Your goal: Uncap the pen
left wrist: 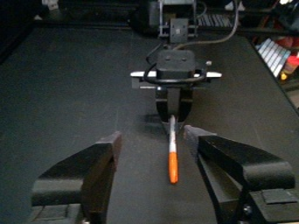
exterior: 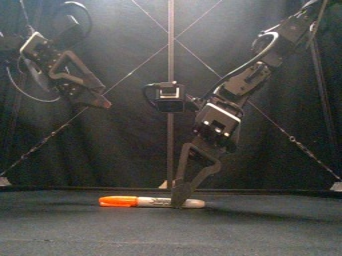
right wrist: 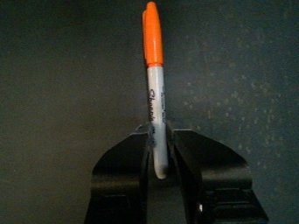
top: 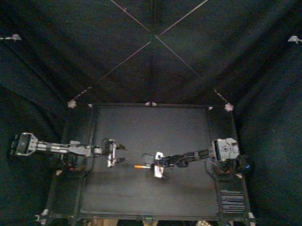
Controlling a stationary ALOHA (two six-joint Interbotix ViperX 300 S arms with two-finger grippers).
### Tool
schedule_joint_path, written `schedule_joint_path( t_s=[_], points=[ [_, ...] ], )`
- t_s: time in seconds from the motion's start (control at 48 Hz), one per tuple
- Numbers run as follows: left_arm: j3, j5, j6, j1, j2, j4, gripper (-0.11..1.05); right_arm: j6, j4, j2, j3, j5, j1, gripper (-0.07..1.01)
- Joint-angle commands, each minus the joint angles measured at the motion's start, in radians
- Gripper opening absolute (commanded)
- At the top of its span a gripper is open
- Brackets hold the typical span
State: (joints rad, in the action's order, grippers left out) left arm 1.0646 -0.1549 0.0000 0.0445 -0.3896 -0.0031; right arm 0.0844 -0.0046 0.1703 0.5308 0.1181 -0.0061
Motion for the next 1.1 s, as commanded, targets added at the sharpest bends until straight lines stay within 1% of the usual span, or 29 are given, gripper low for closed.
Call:
schedule_joint_path(
  t_s=[0.021,0.083,0.104,0.125,0.146,0.188,0.271,0.354,0.396,0.438,0.5,0.542,0.583,0.646,0.708,0.729,0.812,0.854,0.875,0.917,0.958,1.021,1.104],
  points=[
    [-0.057,0.025,0.0000,-0.006,0.054,0.000,0.96,-0.002,-0.031,-0.067,-0.017,-0.003,-0.046,0.58],
    [-0.077,0.029,0.0000,-0.006,0.092,0.002,0.96,-0.002,-0.046,-0.077,-0.021,-0.003,-0.064,0.58],
    [-0.083,0.029,-0.0015,-0.006,0.106,0.000,0.96,-0.002,-0.051,-0.080,-0.021,-0.003,-0.067,0.58],
    [-0.087,0.029,0.0000,-0.006,0.120,0.000,0.96,-0.002,-0.057,-0.086,-0.021,-0.003,-0.069,0.58],
    [-0.092,0.031,-0.0015,-0.006,0.132,0.000,0.96,-0.002,-0.061,-0.089,-0.021,-0.003,-0.069,0.58],
    [-0.098,0.031,-0.0015,0.000,0.156,0.000,0.96,-0.002,-0.069,-0.098,-0.023,-0.011,-0.071,0.58],
    [-0.121,0.031,0.0031,0.006,0.196,0.000,0.95,-0.002,-0.067,-0.107,-0.023,-0.014,-0.071,0.58],
    [-0.140,0.026,0.0015,0.018,0.224,0.000,0.93,-0.002,-0.067,-0.107,-0.023,-0.015,-0.069,0.58],
    [-0.146,0.023,0.0031,0.021,0.238,0.002,0.88,-0.002,-0.067,-0.107,-0.023,-0.017,-0.069,0.58],
    [-0.150,0.023,0.0061,0.021,0.245,0.003,0.79,-0.003,-0.069,-0.107,-0.023,-0.018,-0.071,0.58],
    [-0.150,0.026,0.0061,0.028,0.253,0.012,0.61,-0.003,-0.069,-0.109,-0.023,-0.018,-0.069,0.58],
    [-0.149,0.028,0.0061,0.032,0.252,0.020,0.52,-0.003,-0.069,-0.109,-0.020,-0.018,-0.071,0.58],
    [-0.146,0.028,0.0061,0.037,0.247,0.032,0.47,-0.003,-0.069,-0.115,-0.014,-0.018,-0.071,0.58],
    [-0.126,0.029,0.0046,0.043,0.230,0.054,0.47,-0.002,-0.067,-0.137,0.015,-0.021,-0.071,0.58],
    [-0.094,0.029,0.0046,0.048,0.195,0.055,0.47,0.000,-0.060,-0.172,0.060,-0.041,-0.072,0.58],
    [-0.081,0.029,0.0061,0.048,0.183,0.055,0.47,0.000,-0.058,-0.183,0.074,-0.049,-0.075,0.58],
    [-0.032,0.026,0.0061,0.048,0.115,0.055,0.47,0.000,-0.046,-0.241,0.153,-0.074,-0.092,0.58],
    [-0.012,0.025,0.0061,0.048,0.074,0.055,0.47,0.000,-0.041,-0.273,0.210,-0.106,-0.098,0.58],
    [-0.005,0.025,0.0077,0.048,0.060,0.055,0.47,0.000,-0.038,-0.285,0.233,-0.126,-0.101,0.58],
    [0.017,0.025,0.0061,0.048,0.025,0.055,0.47,0.000,-0.034,-0.316,0.287,-0.184,-0.104,0.58],
    [0.031,0.025,0.0061,0.046,0.009,0.055,0.47,0.000,-0.034,-0.342,0.328,-0.221,-0.106,0.58],
    [0.041,0.025,0.0061,0.048,-0.003,0.055,0.47,-0.002,-0.038,-0.370,0.354,-0.235,-0.109,0.58],
    [0.041,0.023,0.0061,0.048,-0.005,0.055,0.47,-0.003,-0.043,-0.385,0.359,-0.235,-0.114,0.58]
  ],
)
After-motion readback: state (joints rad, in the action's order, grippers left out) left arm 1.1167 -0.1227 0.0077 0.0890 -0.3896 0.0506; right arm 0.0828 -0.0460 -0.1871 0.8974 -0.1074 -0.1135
